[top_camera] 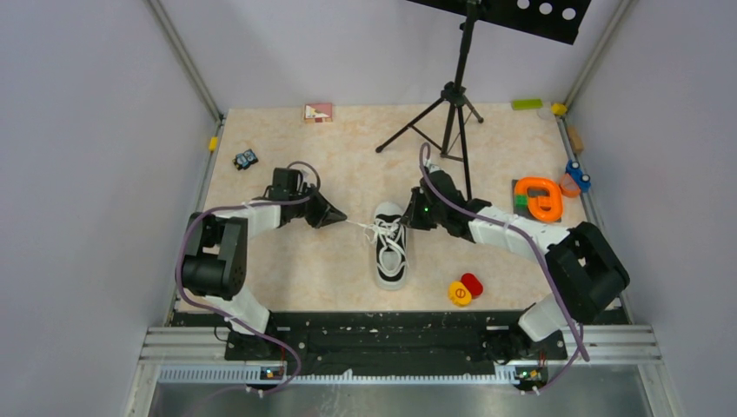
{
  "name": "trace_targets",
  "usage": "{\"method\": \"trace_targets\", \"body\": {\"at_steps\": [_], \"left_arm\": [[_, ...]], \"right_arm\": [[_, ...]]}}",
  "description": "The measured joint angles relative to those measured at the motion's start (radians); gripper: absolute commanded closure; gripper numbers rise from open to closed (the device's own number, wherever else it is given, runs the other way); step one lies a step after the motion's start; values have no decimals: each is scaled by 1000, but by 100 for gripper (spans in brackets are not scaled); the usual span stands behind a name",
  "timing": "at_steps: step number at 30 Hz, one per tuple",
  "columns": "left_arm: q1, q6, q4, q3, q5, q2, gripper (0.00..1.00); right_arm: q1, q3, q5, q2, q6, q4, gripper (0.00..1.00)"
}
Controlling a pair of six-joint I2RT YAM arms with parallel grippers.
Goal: Tie the shoes
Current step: Tie the shoelace on the shoe.
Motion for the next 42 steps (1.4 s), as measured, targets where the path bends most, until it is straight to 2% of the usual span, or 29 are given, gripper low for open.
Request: {"method": "trace_targets", "body": {"at_steps": [10,12,14,16,19,23,25,26,28,29,42], "left_arm": [[6,54,-51,36,-3,0,100],[7,67,-56,42,-1,0,100],[7,75,-60,49,2,0,100],[8,82,-62,56,8,1,100],[8,94,-66,62,26,3,100],[8,102,-68,66,40,7,100],[8,106,-71,70,47,11,100],[8,108,-72,71,47,14,100],[8,113,-74,73,47,19,100],[8,115,-75,74,47,20,100],[10,148,-116,89,16,21,100]], "right_arm": [[0,-13,18,-13,8,4,100],[0,-13,17,-13,9,5,80],[0,-13,13,-13,20,8,66],[0,-13,9,-13,25,13,60],[0,-13,1,-8,33,28,58],[0,-11,-20,23,42,40,60],[0,-10,-31,45,47,45,65],[0,-5,-36,58,49,44,71],[0,2,-44,81,53,49,97],[0,2,-47,85,50,50,100],[-1,0,-8,62,66,51,100]]}}
